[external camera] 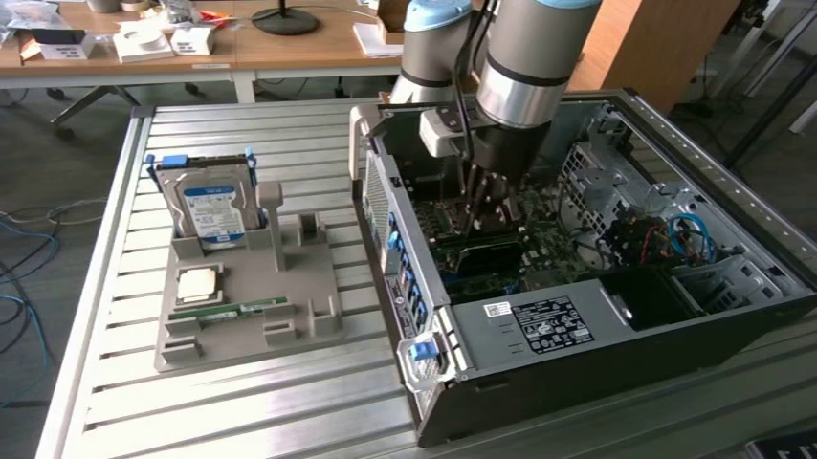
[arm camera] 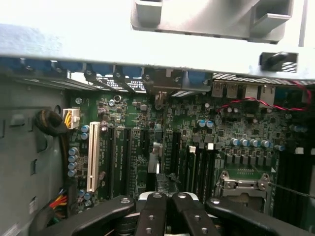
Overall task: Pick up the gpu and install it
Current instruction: 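Press down on the gpu until it lock into place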
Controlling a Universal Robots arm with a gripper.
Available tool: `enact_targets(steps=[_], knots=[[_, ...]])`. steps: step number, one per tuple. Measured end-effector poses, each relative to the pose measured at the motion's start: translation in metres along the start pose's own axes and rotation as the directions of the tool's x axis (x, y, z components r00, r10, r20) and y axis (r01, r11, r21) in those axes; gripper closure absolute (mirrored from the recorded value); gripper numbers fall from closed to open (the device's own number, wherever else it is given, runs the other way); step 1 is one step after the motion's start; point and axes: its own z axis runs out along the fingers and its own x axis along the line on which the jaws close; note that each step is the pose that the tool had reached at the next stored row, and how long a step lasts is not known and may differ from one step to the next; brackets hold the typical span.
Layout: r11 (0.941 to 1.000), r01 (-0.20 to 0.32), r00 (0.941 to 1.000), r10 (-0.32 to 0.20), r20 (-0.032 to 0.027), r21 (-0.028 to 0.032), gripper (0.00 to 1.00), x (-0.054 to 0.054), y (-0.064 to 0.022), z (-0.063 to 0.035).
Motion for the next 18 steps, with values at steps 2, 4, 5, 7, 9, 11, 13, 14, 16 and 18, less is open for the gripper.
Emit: enact_targets(steps=[2,4,5,7,9,11,13,14,16,18], knots=[[1.0,0.0,1.0,0.0,0.0,0.0,0.89,0.0,0.0,-0.0043],[1.0,0.0,1.0,0.0,0.0001,0.0,0.89,0.0,0.0,-0.0069],[1.0,0.0,1.0,0.0,0.0001,0.0001,0.89,0.0,0.0,-0.008],[1.0,0.0,1.0,0.0,0.0,0.0,0.89,0.0,0.0,-0.0103],[1.0,0.0,1.0,0.0,0.0,0.0001,0.89,0.0,0.0,-0.0122],[1.0,0.0,1.0,0.0,0.0001,0.0001,0.89,0.0,0.0,-0.0137],[1.0,0.0,1.0,0.0,0.0,0.0001,0.89,0.0,0.0,-0.0159],[1.0,0.0,1.0,0.0,0.0,0.0,0.89,0.0,0.0,-0.017],[1.0,0.0,1.0,0.0,0.0001,0.0001,0.89,0.0,0.0,-0.0192],[1.0,0.0,1.0,0.0,0.0001,0.0001,0.89,0.0,0.0,-0.0221]])
